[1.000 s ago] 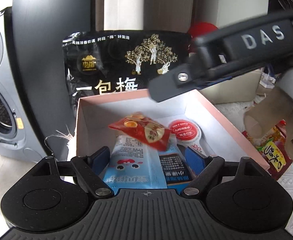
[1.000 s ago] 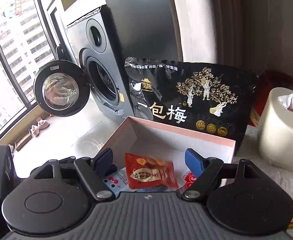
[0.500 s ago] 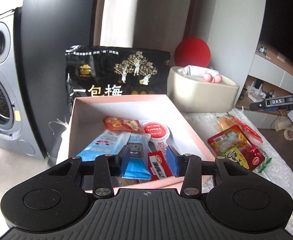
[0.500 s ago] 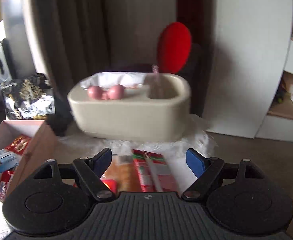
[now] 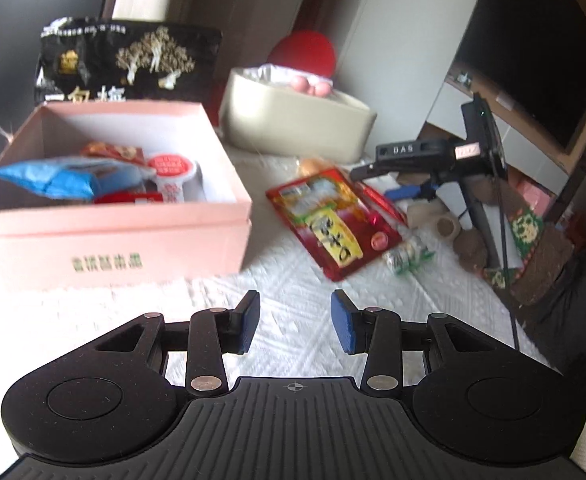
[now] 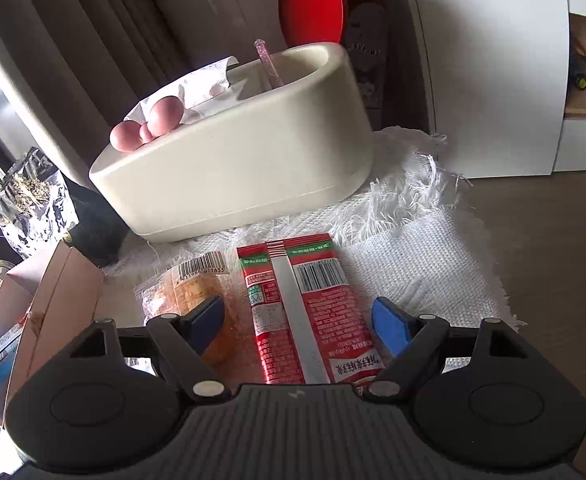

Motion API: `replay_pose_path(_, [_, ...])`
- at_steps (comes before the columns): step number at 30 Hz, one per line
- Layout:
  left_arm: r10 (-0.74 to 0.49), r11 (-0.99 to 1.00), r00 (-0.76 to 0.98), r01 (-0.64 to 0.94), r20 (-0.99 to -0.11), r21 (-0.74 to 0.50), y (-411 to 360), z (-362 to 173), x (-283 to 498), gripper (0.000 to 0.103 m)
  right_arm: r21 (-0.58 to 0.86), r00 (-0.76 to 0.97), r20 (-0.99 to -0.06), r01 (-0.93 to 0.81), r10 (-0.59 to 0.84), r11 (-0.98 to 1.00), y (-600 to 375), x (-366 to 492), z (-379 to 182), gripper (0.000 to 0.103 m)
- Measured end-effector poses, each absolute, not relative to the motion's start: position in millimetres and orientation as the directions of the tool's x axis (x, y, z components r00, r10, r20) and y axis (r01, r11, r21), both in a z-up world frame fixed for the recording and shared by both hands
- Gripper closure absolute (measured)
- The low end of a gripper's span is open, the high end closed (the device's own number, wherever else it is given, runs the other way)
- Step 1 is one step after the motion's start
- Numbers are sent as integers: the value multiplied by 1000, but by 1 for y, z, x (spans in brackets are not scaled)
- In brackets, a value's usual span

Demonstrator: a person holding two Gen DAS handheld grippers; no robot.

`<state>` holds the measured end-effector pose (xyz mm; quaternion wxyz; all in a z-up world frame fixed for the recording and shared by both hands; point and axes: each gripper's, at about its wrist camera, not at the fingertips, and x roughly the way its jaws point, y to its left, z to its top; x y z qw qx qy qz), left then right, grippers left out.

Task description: Organize snacks

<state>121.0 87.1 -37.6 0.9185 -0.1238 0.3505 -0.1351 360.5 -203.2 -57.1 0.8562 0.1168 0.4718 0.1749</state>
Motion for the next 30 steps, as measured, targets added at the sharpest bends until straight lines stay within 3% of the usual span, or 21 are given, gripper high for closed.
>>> replay_pose_path(1, [-339,931,708,157,-620,-330,87,-44,120,59,373,479,-767,-208,427,904,-204,356,-56,47])
replay_pose_path(2, [-340,930,700,151,-628,-336,86,-49,119,59,379,466,-766,-229,443,897,-204,349,-53,50])
replay_pose_path(5, [-337,928,690,130,-640,-348,89,-57,120,59,316,458,-787,-277,414,907,-203,325,-47,55])
replay_pose_path(13, [-347,921,696,126,-629,-368,91,-56,120,59,290,368,-788,-488,495,823,-189,249,-28,56])
replay_pose_path(15, [-340,923,695,116,-633,-368,91,-56,120,59,232,384,-787,-541,483,808,-179,235,-21,52])
replay_pose_path(19, [-320,928,696,92,-643,-362,92,-57,120,59,-12,540,-722,-635,433,772,-144,210,-7,24])
replay_pose_path(20, [-318,928,697,90,-643,-361,92,-57,119,59,-29,545,-712,-653,443,757,-136,209,-7,21])
replay_pose_path(27, [-299,927,709,59,-639,-369,104,-57,112,59,213,373,-764,-624,526,752,-88,252,-34,21])
replay_pose_path(30, [-287,925,715,33,-638,-379,114,-59,108,59,241,334,-789,-603,516,760,-73,260,-49,20])
